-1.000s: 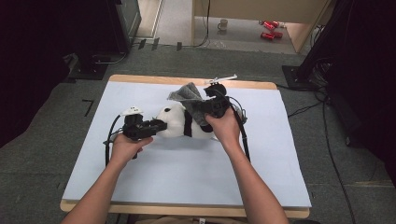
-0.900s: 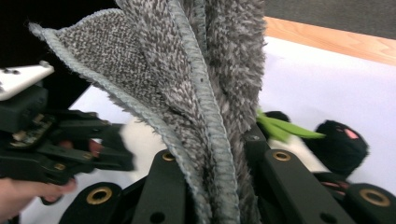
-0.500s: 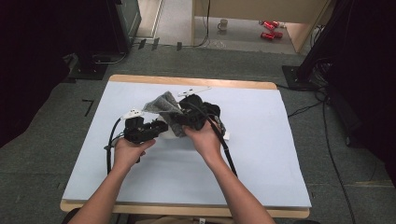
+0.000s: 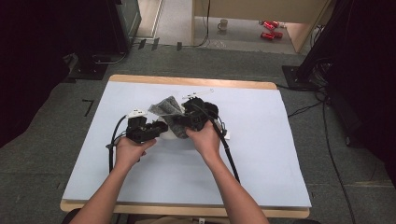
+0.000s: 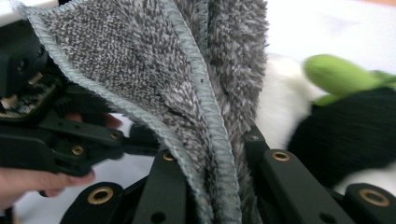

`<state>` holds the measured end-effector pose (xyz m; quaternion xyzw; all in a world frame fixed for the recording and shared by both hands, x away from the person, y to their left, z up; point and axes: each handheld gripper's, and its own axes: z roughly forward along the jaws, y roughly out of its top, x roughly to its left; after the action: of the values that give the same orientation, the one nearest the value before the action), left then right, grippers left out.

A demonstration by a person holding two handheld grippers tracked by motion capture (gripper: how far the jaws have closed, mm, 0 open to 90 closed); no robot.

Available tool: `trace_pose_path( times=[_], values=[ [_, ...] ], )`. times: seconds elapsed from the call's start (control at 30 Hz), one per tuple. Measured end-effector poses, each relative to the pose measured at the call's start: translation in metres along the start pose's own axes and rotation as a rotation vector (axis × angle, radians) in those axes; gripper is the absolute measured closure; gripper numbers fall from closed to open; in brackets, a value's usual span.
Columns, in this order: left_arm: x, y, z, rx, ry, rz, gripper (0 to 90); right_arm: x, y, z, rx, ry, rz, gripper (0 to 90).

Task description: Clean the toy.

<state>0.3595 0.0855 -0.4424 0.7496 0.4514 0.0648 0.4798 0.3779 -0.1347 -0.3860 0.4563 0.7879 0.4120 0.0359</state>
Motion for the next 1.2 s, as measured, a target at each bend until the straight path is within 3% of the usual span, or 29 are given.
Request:
trace_pose_path(
  times=[0.27, 0.53, 0.63, 0.7, 0.8, 1.1, 1.13, 1.17, 1.2],
  values=[
    [0.006, 0.0, 0.0, -0.003, -0.013, -0.013, 61.8, -0.012, -0.004, -0.018, 0.026, -0.138, -0.064, 78.8],
    [0.007, 0.0, 0.0, -0.003, -0.014, -0.007, 61.8, -0.026, -0.003, -0.037, 0.025, -0.177, -0.051, 78.9],
    [0.007, 0.0, 0.0, -0.009, -0.021, -0.001, 61.8, -0.043, -0.004, -0.056, 0.009, -0.222, -0.022, 79.3],
    [0.007, 0.0, 0.0, -0.01, -0.021, -0.002, 61.8, -0.046, -0.004, -0.059, 0.006, -0.227, -0.021, 79.4],
    [0.008, 0.0, 0.0, -0.008, -0.026, -0.011, 61.8, -0.054, -0.005, -0.075, -0.009, -0.272, -0.034, 79.3],
    [0.008, -0.002, 0.0, -0.019, -0.028, -0.014, 61.7, -0.069, -0.007, -0.093, -0.031, -0.271, 0.013, 79.0],
    [0.008, -0.003, 0.0, -0.021, -0.026, -0.013, 61.6, -0.069, -0.006, -0.096, -0.04, -0.264, 0.029, 78.9],
    [0.008, -0.003, 0.0, -0.021, -0.026, -0.013, 61.6, -0.066, -0.003, -0.102, -0.059, -0.227, 0.055, 78.9],
    [0.008, -0.003, 0.0, -0.02, -0.025, -0.013, 61.6, -0.056, 0.001, -0.107, -0.084, -0.205, 0.026, 78.8]
  ],
)
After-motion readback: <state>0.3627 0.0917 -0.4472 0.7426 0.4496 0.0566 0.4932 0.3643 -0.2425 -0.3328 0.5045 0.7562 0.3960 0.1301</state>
